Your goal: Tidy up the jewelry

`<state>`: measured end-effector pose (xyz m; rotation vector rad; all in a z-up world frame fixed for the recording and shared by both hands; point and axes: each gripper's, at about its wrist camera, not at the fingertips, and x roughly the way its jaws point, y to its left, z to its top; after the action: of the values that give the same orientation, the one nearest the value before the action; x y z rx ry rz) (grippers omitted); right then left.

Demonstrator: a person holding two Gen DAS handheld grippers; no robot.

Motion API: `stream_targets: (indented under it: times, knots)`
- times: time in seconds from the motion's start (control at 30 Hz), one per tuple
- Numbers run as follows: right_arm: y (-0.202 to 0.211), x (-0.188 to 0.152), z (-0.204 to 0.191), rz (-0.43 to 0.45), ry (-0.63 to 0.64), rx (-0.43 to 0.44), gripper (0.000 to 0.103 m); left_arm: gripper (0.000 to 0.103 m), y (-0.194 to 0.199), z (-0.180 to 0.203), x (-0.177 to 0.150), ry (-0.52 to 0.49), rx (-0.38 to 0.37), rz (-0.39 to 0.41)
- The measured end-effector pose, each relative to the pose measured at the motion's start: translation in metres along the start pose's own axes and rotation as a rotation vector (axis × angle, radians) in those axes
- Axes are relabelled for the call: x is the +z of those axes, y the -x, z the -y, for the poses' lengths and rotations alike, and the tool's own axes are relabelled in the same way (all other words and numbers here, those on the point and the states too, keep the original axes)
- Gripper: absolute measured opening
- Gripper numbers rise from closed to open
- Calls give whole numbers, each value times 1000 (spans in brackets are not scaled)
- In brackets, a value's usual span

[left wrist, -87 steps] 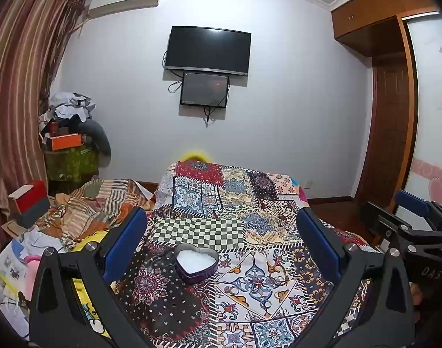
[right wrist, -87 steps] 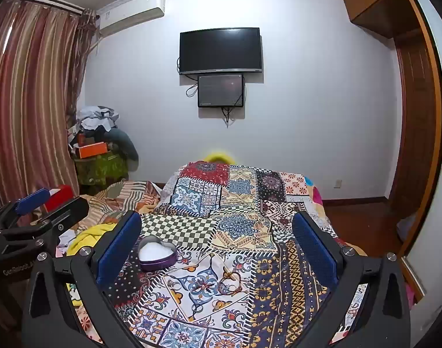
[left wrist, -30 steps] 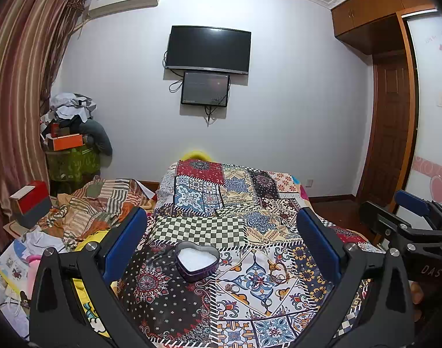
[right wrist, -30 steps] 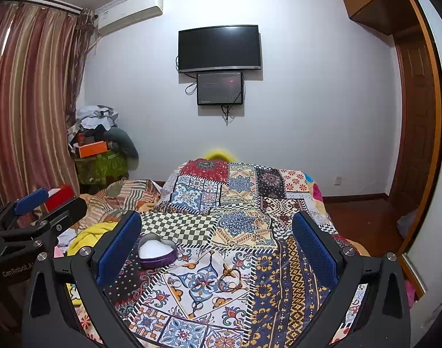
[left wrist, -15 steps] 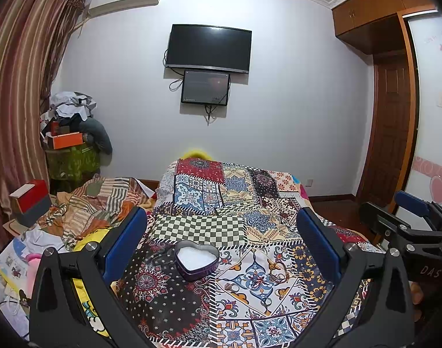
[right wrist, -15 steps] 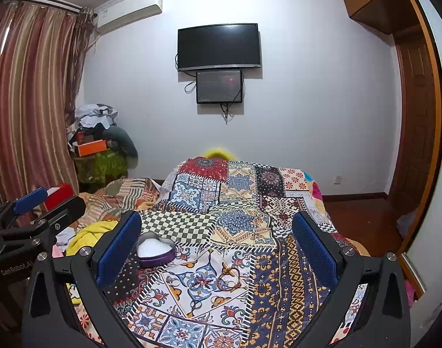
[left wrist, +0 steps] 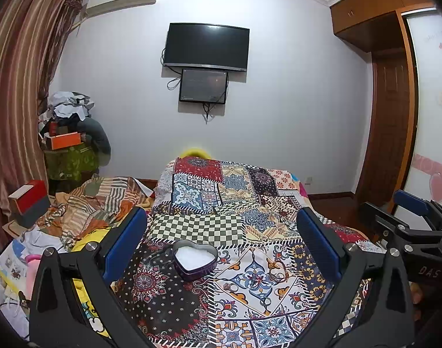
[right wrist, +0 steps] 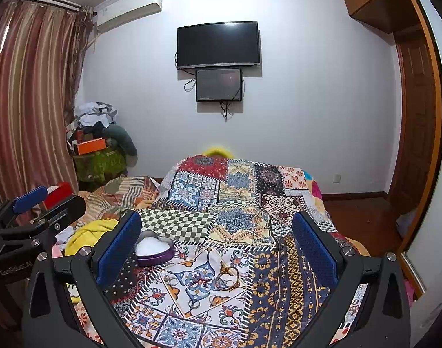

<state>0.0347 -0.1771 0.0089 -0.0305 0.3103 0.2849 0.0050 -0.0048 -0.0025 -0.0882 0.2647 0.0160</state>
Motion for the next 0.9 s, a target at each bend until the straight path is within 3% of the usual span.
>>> stream_targets:
  times: [0.2,0.53,0.9]
  knots:
    - [-10,-4,5,-32,-9,-13,103,103,-13,-1,-2,2,-1,-28]
    - [-50,-25,26,-173,-41,-49,103,103,-55,-6,-18,28,33,-134]
    - [-93,-65,48,-361,-44,-97,103,103,-122,-19,-62,65,34,-371]
